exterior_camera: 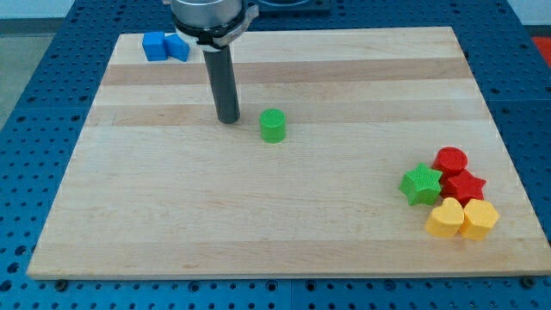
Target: Point your arm at the red circle
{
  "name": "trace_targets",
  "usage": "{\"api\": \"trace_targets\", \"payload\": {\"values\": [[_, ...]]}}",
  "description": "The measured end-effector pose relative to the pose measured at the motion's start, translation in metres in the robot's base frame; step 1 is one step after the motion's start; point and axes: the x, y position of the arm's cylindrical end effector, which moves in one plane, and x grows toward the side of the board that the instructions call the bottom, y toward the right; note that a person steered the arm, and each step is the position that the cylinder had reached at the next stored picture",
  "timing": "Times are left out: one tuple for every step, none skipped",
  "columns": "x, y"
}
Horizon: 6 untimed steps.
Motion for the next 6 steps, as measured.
{"api": "trace_targets", "payload": {"values": [[0.001, 0.021], [0.001, 0.049], [0.009, 0.073], [0.022, 0.088], [0.032, 0.086], [0.051, 0.081]]}}
